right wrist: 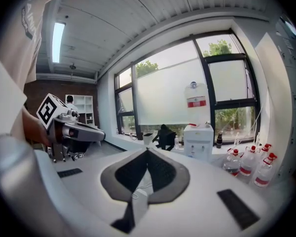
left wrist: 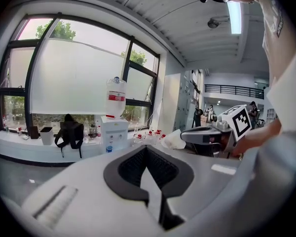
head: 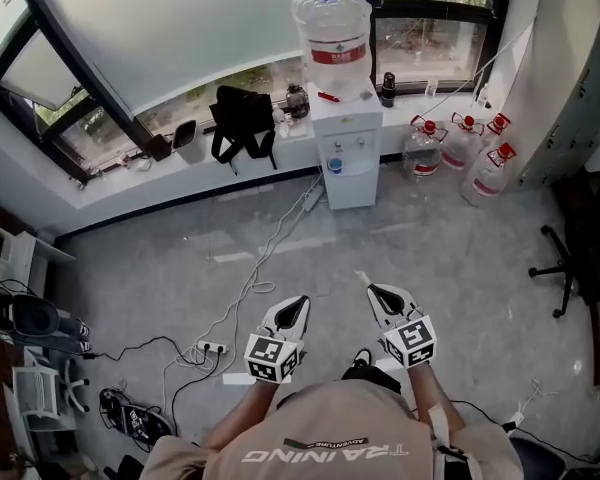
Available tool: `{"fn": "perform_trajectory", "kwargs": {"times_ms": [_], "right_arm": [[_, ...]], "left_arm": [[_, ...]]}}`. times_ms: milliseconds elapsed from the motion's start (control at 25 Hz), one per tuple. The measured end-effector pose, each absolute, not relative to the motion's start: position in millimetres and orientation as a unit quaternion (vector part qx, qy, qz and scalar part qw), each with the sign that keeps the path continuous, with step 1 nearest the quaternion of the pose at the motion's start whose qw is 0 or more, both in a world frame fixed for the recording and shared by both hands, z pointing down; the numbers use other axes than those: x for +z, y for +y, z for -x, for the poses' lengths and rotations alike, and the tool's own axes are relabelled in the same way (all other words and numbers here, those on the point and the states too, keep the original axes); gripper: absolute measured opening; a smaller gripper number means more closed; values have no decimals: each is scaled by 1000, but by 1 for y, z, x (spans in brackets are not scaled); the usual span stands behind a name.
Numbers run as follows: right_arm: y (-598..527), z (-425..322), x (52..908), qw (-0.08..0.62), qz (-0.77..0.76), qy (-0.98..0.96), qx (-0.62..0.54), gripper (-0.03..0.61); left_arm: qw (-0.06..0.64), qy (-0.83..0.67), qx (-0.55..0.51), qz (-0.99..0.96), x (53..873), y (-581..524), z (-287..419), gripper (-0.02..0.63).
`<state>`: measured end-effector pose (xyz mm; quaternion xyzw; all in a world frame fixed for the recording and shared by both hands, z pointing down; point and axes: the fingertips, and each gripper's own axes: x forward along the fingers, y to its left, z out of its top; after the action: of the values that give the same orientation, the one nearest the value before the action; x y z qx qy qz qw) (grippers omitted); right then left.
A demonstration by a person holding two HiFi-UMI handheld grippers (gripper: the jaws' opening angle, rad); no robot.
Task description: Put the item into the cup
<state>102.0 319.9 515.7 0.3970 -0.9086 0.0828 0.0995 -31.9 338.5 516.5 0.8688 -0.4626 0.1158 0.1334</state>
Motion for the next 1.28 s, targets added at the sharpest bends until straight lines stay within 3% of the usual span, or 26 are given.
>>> {"fn": "perform_trajectory", "kwargs": {"times_ms": [560,840,1080,1280], "right_arm": [[224,-120,532,89,-385,-912,110,11],[176,-95,533,107,-415,-897,107,11],[129,-62,515,111,-452,-880,92,11],[99,-37,512,108,-480,-866,92,11]], "left_arm": [[164,-471,101,-861,519,232,12,8],[196,-460,82,-862,533,172,54,8],[163,-423,85,-887,515,115,88,8],[174,-399,85,-896,525,79,110,8]]}}
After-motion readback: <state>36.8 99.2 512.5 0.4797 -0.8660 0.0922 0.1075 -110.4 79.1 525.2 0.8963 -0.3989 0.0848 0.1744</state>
